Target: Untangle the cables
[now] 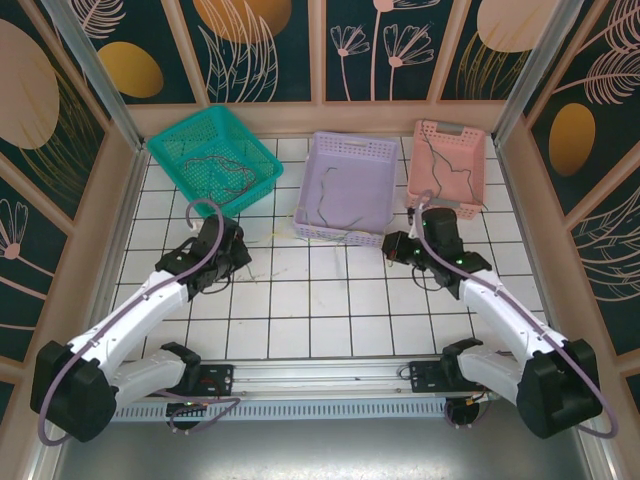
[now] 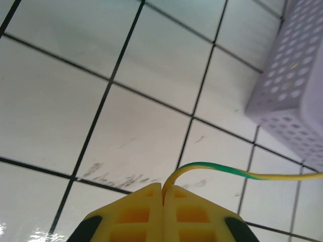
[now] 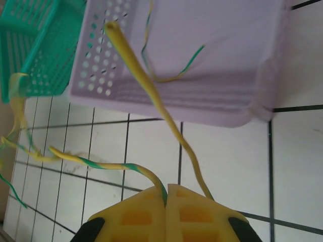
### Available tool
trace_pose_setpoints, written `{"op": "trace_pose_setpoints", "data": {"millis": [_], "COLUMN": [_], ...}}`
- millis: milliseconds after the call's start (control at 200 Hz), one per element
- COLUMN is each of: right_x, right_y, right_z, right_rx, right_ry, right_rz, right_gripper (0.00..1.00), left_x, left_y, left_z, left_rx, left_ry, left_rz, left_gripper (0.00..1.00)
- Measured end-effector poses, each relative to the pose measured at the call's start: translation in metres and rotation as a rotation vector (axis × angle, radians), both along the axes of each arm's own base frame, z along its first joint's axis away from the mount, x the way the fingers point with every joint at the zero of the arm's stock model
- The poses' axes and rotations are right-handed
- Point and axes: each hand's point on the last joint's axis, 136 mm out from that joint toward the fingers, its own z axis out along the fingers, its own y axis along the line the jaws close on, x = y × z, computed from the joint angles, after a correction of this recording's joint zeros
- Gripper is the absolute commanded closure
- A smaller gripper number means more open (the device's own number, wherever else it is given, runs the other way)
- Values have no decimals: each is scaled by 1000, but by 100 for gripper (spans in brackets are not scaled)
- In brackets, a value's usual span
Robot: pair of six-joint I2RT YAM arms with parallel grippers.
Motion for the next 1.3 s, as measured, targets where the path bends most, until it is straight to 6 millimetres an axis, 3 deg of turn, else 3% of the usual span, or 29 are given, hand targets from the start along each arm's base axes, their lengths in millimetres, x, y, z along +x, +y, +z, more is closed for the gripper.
{"op": "trace_pose_setpoints", "data": {"millis": [145, 285, 525, 686, 741, 811, 1006, 1161, 1301], "right_x": [21, 40, 59, 60, 59, 56, 50, 57, 65], "right_y": [-39, -64, -72, -63, -57, -46, -15, 8, 26], "right_z": [17, 47, 108, 119, 121, 122, 111, 110, 117], "right_rx": [39, 71, 109, 116, 111, 99, 67, 92, 146], "right_ry": [18, -24, -169, -221, -236, -256, -249, -177, -111], "right_rz": [-184, -289, -313, -248, -214, -156, -17, 54, 92], "right_gripper": [100, 100, 100, 100, 100, 100, 100, 100, 100], "left_x": [-7, -8, -5, 1, 6, 16, 50, 63, 64], "left_y": [16, 23, 21, 8, 3, -5, -43, -99, -164], "left_z": [-14, -17, -20, -21, -12, 6, 86, 142, 156], "left_rx": [66, 101, 116, 82, 60, 22, -156, -372, -491], "left_ry": [35, 40, 44, 44, 24, -18, -223, -391, -426], "left_rz": [39, 56, 37, -8, -24, -28, -101, -298, -509], "left_gripper": [100, 100, 100, 68, 58, 53, 44, 46, 46]}}
